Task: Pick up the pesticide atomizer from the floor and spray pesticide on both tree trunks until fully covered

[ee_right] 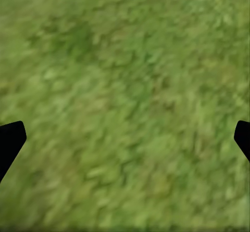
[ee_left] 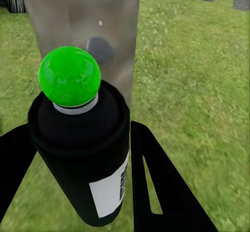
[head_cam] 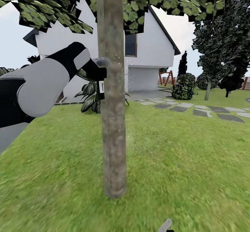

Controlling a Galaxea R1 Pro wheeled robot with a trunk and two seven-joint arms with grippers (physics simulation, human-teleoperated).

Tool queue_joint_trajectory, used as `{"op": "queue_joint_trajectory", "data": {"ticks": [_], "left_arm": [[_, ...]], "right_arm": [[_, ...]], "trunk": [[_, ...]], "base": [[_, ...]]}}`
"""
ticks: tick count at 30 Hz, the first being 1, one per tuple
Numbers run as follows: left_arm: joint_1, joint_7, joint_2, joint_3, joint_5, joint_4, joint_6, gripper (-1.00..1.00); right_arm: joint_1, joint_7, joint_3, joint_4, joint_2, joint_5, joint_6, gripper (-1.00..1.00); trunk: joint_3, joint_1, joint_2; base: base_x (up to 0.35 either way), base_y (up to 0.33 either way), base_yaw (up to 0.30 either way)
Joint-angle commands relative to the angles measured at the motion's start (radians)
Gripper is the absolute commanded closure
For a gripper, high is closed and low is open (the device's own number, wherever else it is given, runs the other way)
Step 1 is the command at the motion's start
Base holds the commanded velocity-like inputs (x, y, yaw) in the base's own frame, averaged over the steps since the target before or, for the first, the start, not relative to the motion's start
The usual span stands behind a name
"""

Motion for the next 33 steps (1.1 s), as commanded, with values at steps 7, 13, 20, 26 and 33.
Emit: {"op": "queue_joint_trajectory", "data": {"ticks": [7,13,20,26,33], "left_arm": [[0.0,0.001,0.048,-0.001,0.0,-0.039,0.001,1.0],[0.003,0.001,0.042,0.001,-0.001,0.01,-0.028,1.0],[0.019,0.002,0.04,0.0,-0.003,0.016,-0.065,1.0],[0.02,0.004,0.037,0.0,-0.148,0.015,-0.066,1.0],[0.02,0.005,0.078,-0.002,-0.188,0.013,-0.066,1.0]], "right_arm": [[0.0,-0.001,0.0,0.0,-0.001,0.0,0.0,-1.0],[-0.001,-0.001,0.0,0.0,-0.002,0.0,0.0,-1.0],[0.0,-0.001,0.0,-0.001,-0.002,0.0,0.0,-1.0],[0.0,-0.001,0.0,-0.001,-0.002,0.0,0.0,-1.0],[0.0,-0.001,0.0,-0.001,-0.003,0.0,0.0,-1.0]], "trunk": [[0.0,0.0,0.0],[0.0,0.0,0.0],[0.0,0.0,0.0],[0.0,0.0,0.0],[0.0,0.0,0.0]], "base": [[0.0,0.0,0.0],[0.0,0.0,0.0],[0.0,0.0,0.0],[0.0,0.0,0.0],[0.0,0.0,0.0]]}}
